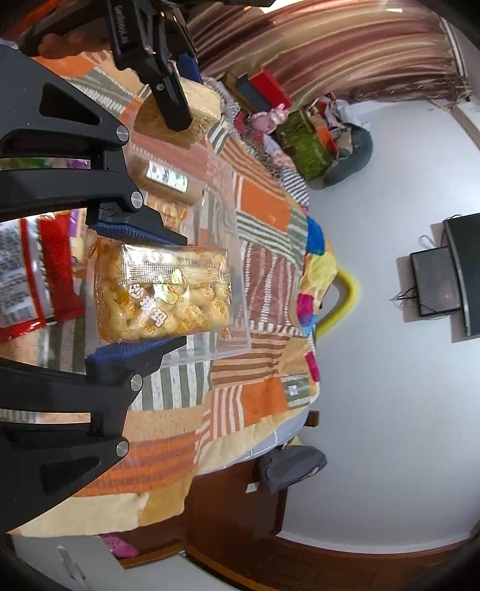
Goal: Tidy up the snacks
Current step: 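Place the bread slice into the box with the left tool while the right places the golden pack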
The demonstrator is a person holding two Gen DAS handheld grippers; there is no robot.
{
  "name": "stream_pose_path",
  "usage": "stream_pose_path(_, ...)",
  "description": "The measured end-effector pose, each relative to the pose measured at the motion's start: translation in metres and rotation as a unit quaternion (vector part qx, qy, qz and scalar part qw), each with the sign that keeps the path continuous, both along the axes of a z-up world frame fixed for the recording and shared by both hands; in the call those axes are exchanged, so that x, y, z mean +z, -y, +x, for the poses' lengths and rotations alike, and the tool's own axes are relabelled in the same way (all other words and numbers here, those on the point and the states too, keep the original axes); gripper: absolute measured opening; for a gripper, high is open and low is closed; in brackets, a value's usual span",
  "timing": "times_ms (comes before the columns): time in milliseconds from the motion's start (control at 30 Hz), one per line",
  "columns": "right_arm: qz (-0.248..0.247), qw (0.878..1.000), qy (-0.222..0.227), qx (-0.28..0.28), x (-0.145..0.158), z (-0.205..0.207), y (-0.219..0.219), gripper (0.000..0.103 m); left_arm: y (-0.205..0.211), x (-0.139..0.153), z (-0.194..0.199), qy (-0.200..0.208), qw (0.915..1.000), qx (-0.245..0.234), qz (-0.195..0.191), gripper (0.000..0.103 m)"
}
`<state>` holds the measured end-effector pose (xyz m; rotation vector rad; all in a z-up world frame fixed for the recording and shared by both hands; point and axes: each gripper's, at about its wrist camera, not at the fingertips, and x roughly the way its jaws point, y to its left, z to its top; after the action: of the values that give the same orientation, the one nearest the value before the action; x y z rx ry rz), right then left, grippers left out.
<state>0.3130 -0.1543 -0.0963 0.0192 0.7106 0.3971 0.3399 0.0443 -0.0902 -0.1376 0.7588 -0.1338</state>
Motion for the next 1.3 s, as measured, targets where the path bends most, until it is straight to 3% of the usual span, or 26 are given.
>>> stream_pose_path(133,-0.008,1.000,-0.021,0.003,-0.011,0.012,-0.007,0.042,0.003,-0.020,0.019,-0.017,0.9996,-0.001,0.021,0.083)
stream_pose_path(433,-0.029,0.999,-0.037,0.012,-0.025,0.014,-0.016,0.046,0.002,-0.046,0.036,-0.049,0.9987,0.011,0.013,0.084)
stream_pose_path(1000,-0.023,0.999,0.018,0.040,0.017,-0.041,-0.003,0.061,0.005,0.018,-0.028,0.024,0.9993,-0.006,0.028,0.095)
stream_pose_path(1300,-0.032,0.998,0.017,0.045,0.009,-0.075,0.004,0.070,-0.002,0.004,-0.073,-0.003,0.9990,-0.017,0.041,0.096)
